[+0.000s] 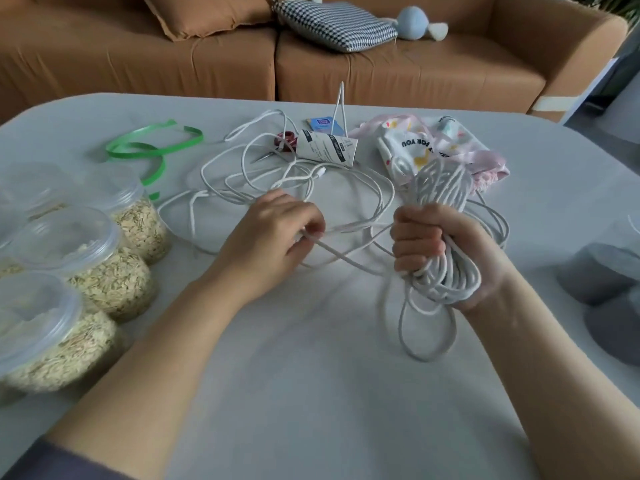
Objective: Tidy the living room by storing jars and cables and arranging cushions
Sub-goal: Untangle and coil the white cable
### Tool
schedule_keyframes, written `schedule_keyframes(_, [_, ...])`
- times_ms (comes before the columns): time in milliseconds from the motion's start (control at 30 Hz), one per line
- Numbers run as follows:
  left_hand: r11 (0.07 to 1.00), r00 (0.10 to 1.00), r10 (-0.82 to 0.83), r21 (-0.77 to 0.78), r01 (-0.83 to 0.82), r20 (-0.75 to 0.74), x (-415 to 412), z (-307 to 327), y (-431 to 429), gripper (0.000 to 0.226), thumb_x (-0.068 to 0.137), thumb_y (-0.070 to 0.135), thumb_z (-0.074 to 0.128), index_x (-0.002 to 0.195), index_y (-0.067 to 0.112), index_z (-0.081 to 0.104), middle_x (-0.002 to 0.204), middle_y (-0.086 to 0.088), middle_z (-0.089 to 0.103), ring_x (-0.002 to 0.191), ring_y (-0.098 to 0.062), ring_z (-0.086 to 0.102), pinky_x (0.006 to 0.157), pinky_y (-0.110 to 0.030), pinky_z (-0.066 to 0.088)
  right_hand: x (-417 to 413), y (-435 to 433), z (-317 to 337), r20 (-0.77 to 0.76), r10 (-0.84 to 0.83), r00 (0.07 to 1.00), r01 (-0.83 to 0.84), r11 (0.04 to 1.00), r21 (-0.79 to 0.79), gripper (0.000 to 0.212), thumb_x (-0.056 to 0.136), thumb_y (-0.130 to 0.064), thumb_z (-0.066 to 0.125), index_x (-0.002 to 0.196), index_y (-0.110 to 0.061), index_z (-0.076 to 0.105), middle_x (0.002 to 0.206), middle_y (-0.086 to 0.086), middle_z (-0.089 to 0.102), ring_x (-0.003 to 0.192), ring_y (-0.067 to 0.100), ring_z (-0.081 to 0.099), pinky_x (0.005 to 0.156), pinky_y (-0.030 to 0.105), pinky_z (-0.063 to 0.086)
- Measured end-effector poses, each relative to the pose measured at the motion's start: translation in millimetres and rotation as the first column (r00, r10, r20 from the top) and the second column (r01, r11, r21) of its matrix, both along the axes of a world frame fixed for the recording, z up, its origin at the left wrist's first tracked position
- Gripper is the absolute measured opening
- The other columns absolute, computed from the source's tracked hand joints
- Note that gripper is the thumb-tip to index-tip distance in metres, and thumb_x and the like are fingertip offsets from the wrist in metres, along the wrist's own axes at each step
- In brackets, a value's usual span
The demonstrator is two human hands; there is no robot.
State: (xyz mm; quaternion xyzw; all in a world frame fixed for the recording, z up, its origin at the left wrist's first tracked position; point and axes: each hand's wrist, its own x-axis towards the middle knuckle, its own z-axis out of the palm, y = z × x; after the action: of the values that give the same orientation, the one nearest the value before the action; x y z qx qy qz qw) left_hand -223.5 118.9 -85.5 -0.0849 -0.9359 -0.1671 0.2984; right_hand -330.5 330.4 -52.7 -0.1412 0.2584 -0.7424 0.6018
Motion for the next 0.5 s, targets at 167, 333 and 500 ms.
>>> schedule_keyframes(167, [0.965,0.984,0.063,0.262,-0.017,-0.167,5,7,1,0.006,0.086,0.002,0.064,0.089,0.007,0.065,0.088,0.002,0.065,0.087,-0.018,0.062,0.082,-0.032,0.048,-6,11,-5,-0.006,0.133,0.991,-0.130,0.977,0.167,0.015,0.081,-0.008,0.068,0.076,-0.006,0.054,0.072,0.005,0.053,0.042,0.006,0.044,0.049,0.024,0.048])
schedule_keyframes(333, [0.462,0.988,-0.056,0.873,0.155,-0.145,2,13,14,0.015,0.083,-0.004,0.063,0.086,0.010,0.058,0.088,-0.009,0.067,0.090,-0.017,0.070,0.086,-0.028,0.052,8,15,-6,-0.105,0.213,0.971,-0.189,0.961,0.201,0.034,0.067,0.000,0.078,0.088,-0.010,0.054,0.121,0.023,0.062,0.041,0.006,0.048,0.046,0.021,0.047])
schedule_keyframes(500, [0.408,0.990,-0.120,0.906,0.114,-0.071,1,11,18,0.017,0.079,-0.003,0.068,0.080,0.009,0.056,0.076,0.007,0.070,0.079,-0.010,0.069,0.077,-0.022,0.053,24,8,-13,-0.225,0.318,0.921,-0.295,0.947,0.128,0.040,0.078,-0.009,0.073,0.099,-0.013,0.039,0.096,0.011,0.067,0.043,0.004,0.050,0.048,0.019,0.045])
